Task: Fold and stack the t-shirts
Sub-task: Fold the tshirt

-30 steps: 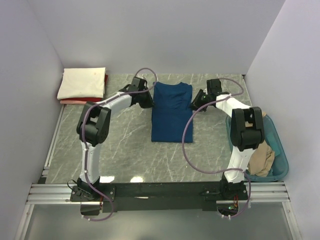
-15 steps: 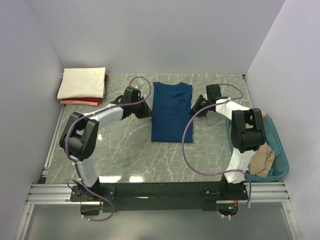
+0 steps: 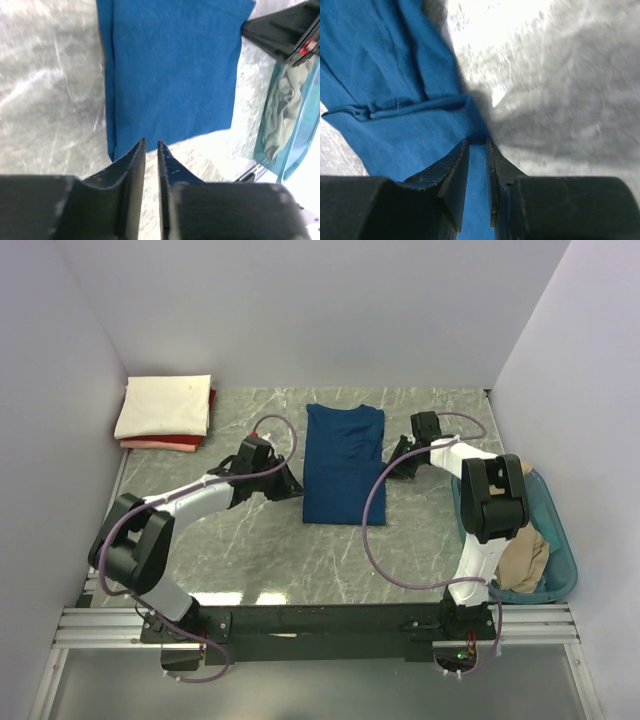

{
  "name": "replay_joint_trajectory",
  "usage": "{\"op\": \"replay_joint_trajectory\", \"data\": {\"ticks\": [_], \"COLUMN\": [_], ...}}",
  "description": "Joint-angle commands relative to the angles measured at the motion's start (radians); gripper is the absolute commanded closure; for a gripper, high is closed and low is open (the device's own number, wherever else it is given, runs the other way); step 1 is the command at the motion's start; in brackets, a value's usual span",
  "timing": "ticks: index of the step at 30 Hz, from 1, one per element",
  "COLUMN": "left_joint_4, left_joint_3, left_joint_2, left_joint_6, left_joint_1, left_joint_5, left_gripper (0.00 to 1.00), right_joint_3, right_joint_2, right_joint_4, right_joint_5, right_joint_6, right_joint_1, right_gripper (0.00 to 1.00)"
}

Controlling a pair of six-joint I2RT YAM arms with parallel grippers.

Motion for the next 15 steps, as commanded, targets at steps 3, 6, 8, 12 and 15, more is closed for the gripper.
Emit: {"op": "replay_joint_trajectory", "data": {"ticks": [3, 6, 8, 12, 15], "left_joint_4": [0.067, 0.076, 0.107, 0.156, 0.188], "left_joint_3": [-0.091, -0.128, -0.145, -0.161, -0.141], "left_joint_2": [-0.090, -0.101, -0.104, -0.101, -0.069], "left_joint_6": [0.010, 0.018, 0.021, 0.007, -0.002], "left_joint_1": [-0.035, -0.048, -0.052, -0.055, -0.061], "left_joint_5": [0.030, 0.050, 0.049, 0.079, 0.089], "left_gripper": [0.70, 0.64, 0.62, 0.62, 0.63], "right_joint_3": [-0.071, -0.202, -0.313, -0.451, -0.476], "right_joint_2": [-0.210, -0.328, -0.413, -0.515, -0.527], "right_joint_4": [-0.030, 0.002, 0.024, 0.090, 0.120], "right_joint_5": [0.013, -0.023, -0.044, -0.054, -0.006], "right_joint_6": [-0.034, -0.034, -0.019, 0.033, 0.073], "right_joint_1": [-0.004, 0.008, 0.035, 0.135, 0.209], "right_gripper": [0.70, 0.68, 0.67, 0.67, 0.67]}}
